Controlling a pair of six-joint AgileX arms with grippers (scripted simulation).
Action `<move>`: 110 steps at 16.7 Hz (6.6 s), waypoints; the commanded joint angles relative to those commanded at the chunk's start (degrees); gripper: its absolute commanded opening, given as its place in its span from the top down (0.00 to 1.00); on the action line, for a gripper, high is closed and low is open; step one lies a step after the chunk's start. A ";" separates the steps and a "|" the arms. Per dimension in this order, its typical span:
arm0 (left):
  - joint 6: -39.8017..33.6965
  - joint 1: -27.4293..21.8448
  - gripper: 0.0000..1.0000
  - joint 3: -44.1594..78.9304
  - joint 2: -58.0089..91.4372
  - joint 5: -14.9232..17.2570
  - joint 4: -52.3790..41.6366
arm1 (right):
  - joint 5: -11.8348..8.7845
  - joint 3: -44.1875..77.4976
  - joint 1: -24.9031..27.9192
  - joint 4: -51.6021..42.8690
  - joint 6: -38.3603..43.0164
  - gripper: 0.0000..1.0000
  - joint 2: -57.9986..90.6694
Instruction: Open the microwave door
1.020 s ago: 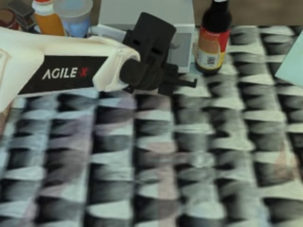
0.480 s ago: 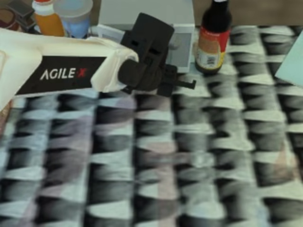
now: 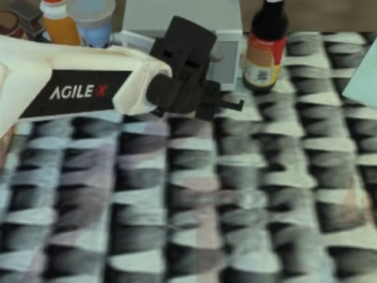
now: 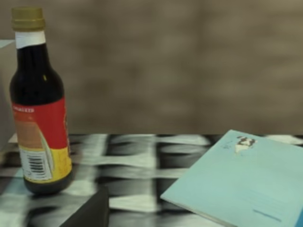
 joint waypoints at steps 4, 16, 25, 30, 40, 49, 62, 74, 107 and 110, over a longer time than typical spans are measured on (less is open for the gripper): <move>0.00 0.00 1.00 0.00 0.00 0.00 0.00 | 0.00 0.00 0.00 0.00 0.00 0.00 0.00; 2.54 0.71 1.00 -2.39 -1.60 2.15 1.21 | 0.00 0.00 0.00 0.00 0.00 0.00 0.00; 2.65 0.74 1.00 -2.51 -1.61 2.22 1.21 | 0.00 0.00 0.00 0.00 0.00 0.00 0.00; 2.65 0.74 1.00 -2.51 -1.61 2.22 1.21 | 0.00 0.00 0.00 0.00 0.00 0.00 0.00; 2.65 0.74 1.00 -2.51 -1.61 2.22 1.21 | 0.00 0.00 0.00 0.00 0.00 0.00 0.00; 4.85 1.42 1.00 -4.42 -2.87 4.09 2.06 | 0.00 0.00 0.00 0.00 0.00 0.00 0.00; 4.85 1.42 1.00 -4.42 -2.87 4.09 2.06 | 0.00 0.00 0.00 0.00 0.00 0.00 0.00; 4.66 0.98 1.00 -4.44 -2.81 4.69 2.02 | 0.00 0.00 0.00 0.00 0.00 0.00 0.00; 8.01 2.24 1.00 -7.03 -4.59 7.27 2.98 | 0.00 0.00 0.00 0.00 0.00 0.00 0.00; 9.55 2.99 1.00 -8.01 -5.34 8.19 3.39 | 0.00 0.00 0.00 0.00 0.00 0.00 0.00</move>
